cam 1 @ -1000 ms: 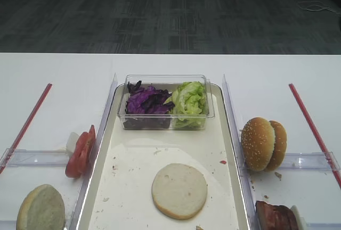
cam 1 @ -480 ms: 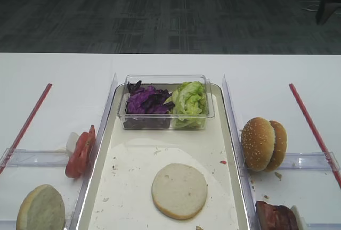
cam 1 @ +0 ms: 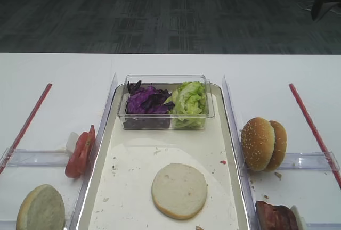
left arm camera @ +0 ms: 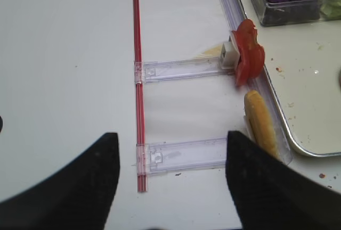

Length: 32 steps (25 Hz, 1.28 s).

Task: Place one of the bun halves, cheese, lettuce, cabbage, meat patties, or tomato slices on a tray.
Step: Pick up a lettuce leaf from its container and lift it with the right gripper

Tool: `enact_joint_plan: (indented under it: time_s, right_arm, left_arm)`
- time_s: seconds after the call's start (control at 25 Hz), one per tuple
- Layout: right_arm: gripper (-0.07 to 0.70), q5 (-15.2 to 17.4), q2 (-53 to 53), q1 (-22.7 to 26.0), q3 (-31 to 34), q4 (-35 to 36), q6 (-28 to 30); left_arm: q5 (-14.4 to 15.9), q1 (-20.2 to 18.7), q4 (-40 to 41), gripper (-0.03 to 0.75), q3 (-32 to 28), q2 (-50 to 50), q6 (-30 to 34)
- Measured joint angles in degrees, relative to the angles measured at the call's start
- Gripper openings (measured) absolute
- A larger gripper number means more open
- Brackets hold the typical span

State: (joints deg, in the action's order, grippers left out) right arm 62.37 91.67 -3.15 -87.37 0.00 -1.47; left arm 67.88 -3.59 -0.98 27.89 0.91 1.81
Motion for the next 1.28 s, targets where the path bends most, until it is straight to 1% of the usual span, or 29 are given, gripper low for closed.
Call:
enact_joint_plan:
  time_s: [0.24, 0.36, 0.52, 0.6, 0.8, 0.92, 1.12, 1.28]
  right_arm:
    - [0.468, -0.2, 0.0, 0.0, 0.0, 0.4, -0.7]
    - [0.468, -0.2, 0.3, 0.0, 0.0, 2.1, -1.1]
    - [0.468, -1.5, 0.7, 0.0, 0.0, 6.1, -1.3]
    - [0.468, -1.5, 1.0, 0.0, 0.0, 7.7, -1.3]
    - [0.468, -1.9, 2.6, -0.3, 0.0, 9.2, -2.5]
    - [0.468, -1.9, 4.6, -2.6, -0.3, 8.6, -4.8]
    - [0.468, -2.7, 8.8, -9.9, -2.3, 5.5, -9.9]
    - [0.468, -3.1, 13.2, -14.7, -5.3, 5.1, -14.1]
  left_arm:
    - [0.0, 0.0, 0.0, 0.412, 0.0, 0.0, 0.0]
    - [0.0, 0.0, 0.0, 0.412, 0.0, 0.0, 0.0]
    - [0.0, 0.0, 0.0, 0.412, 0.0, 0.0, 0.0]
    - [0.0, 0.0, 0.0, 0.412, 0.0, 0.0, 0.0]
    - [0.0, 0.0, 0.0, 0.412, 0.0, 0.0, 0.0]
    - [0.0, 0.0, 0.0, 0.412, 0.0, 0.0, 0.0]
    - [0.0, 0.0, 0.0, 0.412, 0.0, 0.0, 0.0]
    - [0.0, 0.0, 0.0, 0.412, 0.0, 0.0, 0.0]
